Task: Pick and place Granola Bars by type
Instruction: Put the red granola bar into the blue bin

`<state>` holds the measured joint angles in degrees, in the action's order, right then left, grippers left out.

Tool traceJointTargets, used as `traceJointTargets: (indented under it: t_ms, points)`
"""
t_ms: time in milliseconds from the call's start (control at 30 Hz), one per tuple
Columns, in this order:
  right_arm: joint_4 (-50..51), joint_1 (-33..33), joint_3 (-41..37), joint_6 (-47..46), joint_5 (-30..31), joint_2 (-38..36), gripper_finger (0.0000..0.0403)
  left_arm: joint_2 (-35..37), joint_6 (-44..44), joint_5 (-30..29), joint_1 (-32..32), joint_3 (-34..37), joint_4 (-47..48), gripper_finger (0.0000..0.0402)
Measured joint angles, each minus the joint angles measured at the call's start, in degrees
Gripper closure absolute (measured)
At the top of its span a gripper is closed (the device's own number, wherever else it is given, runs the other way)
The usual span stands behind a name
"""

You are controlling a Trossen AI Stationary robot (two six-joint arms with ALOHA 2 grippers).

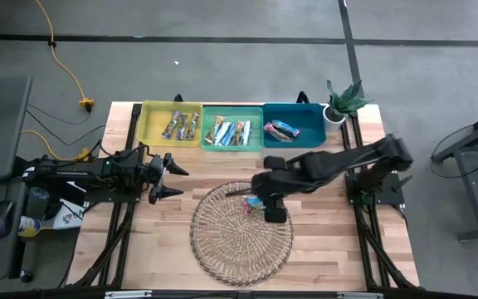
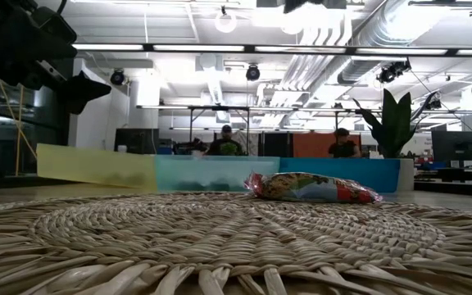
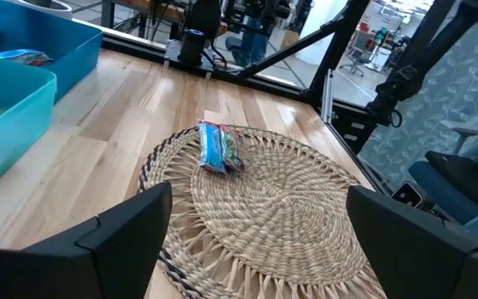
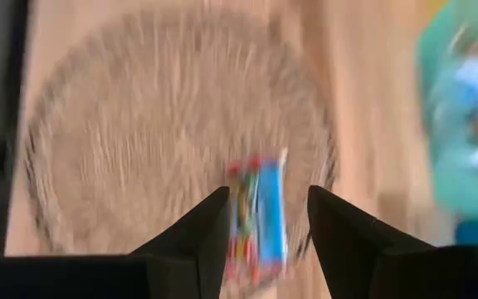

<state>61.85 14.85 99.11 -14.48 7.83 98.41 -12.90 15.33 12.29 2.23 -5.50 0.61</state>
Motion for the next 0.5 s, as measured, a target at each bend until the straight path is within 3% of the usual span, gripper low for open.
traceJointTargets:
  t_ms: [167,500]
  points:
    - [5.06,0.00,1.26,-0.49,-3.45,7.79,0.0256,-0.01,-0.02,0.01,0.01,0.00,0.01,0.0043]
    - [-9.09,-0.13,-12.49,-3.44,-8.84,10.12,0.0256,0.01,-0.01,0.03,-0.01,0.00,-0.01,0.0043]
